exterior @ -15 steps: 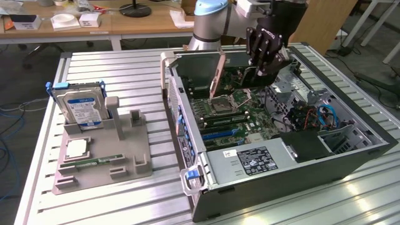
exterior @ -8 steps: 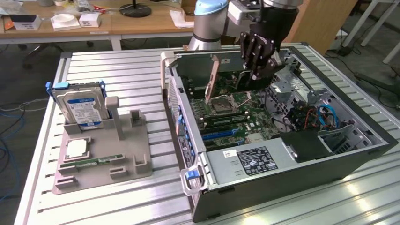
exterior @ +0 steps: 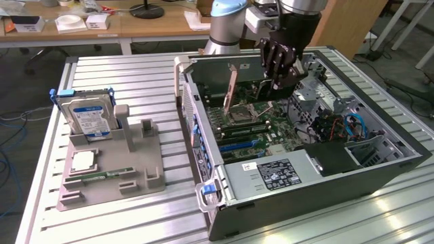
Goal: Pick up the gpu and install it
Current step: 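Insert the gpu into the slot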
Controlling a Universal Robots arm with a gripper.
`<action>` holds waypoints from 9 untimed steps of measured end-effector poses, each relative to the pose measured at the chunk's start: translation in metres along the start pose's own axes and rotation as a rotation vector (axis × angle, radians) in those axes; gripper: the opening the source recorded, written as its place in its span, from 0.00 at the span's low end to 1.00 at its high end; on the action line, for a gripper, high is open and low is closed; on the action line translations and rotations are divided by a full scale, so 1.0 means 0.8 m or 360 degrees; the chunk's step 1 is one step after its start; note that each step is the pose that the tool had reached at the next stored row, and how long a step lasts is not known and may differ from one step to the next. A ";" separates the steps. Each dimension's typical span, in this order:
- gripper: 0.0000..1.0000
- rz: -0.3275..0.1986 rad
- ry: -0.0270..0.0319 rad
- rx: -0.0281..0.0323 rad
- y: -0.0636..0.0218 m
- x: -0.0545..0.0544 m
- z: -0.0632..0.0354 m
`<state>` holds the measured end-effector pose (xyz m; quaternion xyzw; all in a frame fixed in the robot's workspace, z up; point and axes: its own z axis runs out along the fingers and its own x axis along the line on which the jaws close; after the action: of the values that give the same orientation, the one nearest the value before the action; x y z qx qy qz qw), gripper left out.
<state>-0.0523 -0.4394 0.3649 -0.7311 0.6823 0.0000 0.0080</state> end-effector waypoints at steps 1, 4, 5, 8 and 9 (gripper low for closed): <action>0.27 0.0001 0.00004 0.00077 0.000 0.000 0.001; 0.27 0.0001 0.00011 0.00139 0.003 0.000 0.008; 0.27 0.0001 0.00010 0.00140 0.004 0.000 0.010; 0.27 0.0001 0.00013 0.00138 0.005 0.000 0.016; 0.27 0.0001 0.00010 0.00140 0.005 0.000 0.019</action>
<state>-0.0563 -0.4395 0.3496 -0.7307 0.6826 -0.0032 0.0110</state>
